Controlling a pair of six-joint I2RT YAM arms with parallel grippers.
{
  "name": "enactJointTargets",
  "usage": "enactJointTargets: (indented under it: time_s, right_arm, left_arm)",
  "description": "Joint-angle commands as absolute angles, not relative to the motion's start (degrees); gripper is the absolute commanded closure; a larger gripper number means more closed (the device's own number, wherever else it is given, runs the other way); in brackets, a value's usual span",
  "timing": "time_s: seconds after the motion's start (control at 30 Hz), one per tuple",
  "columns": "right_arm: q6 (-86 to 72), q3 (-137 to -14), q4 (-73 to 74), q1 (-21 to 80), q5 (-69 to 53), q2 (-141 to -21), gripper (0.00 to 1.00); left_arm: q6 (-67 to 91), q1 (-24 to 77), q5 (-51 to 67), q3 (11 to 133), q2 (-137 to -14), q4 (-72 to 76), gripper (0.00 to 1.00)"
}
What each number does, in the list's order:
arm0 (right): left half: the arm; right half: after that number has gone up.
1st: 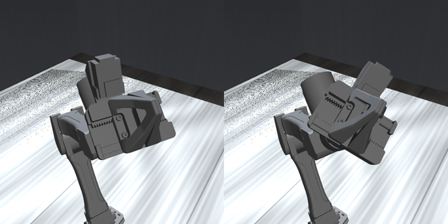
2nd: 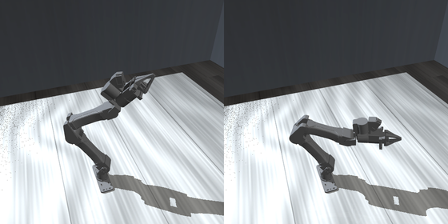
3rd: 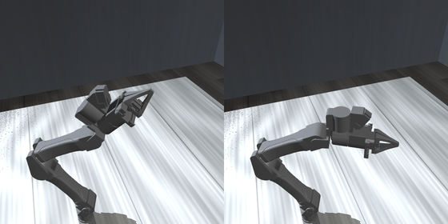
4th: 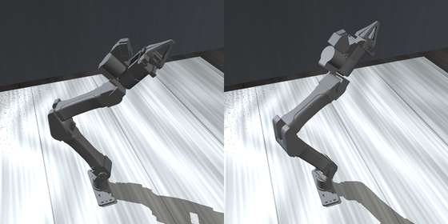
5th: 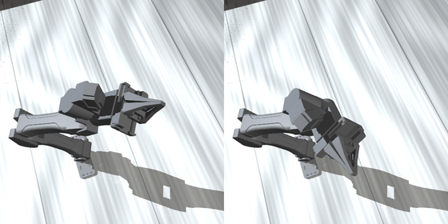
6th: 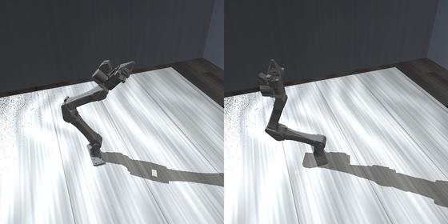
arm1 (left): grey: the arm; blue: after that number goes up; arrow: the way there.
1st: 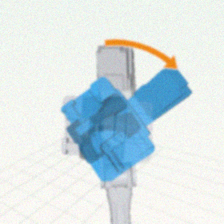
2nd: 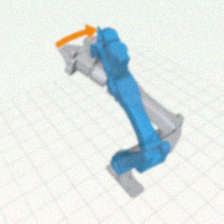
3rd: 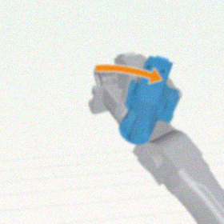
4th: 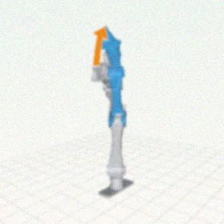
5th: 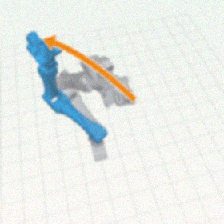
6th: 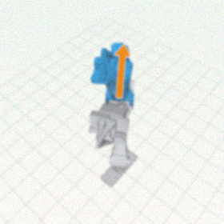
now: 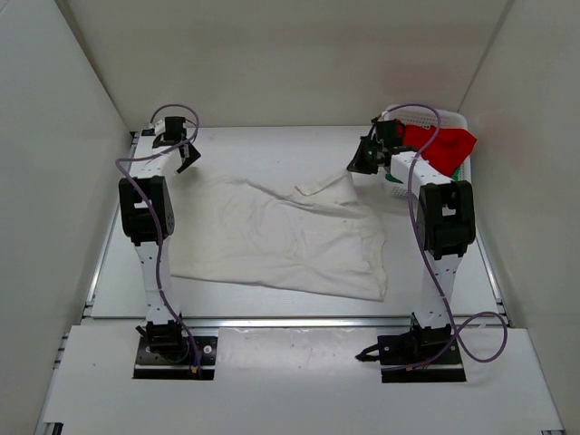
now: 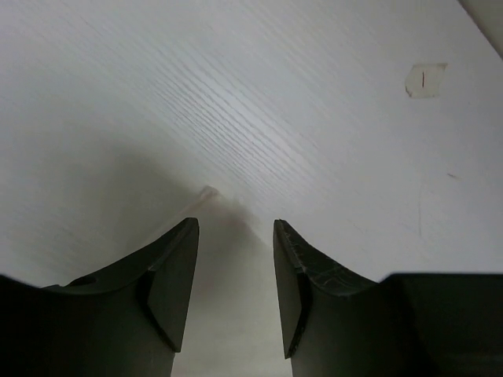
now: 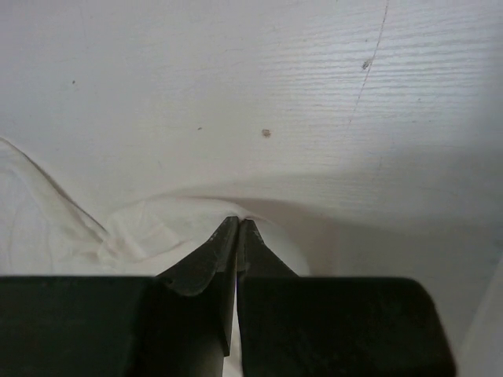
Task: Fold and stack the t-shirts
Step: Grap the side of the flattened tshirt furthest away from the robot with both arms
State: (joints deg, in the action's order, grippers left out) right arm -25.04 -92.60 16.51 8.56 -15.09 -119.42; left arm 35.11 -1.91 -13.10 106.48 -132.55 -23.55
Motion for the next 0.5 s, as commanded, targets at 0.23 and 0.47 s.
enactJointTargets:
  time_s: [0.23,0.47]
  right_arm:
    - [-24.8,-93.1,14.1,7.4,-19.0,-120.1,1.0]
    - [-24.7,-92.4,13.3,7.3,-20.3,-120.0,1.0]
  left_arm:
    - [31.3,-2.2,-15.7,119.9,-139.0,-32.9,0.47]
    - [28.7,-1.8,-16.7,121.1,-138.6,-33.6,0.47]
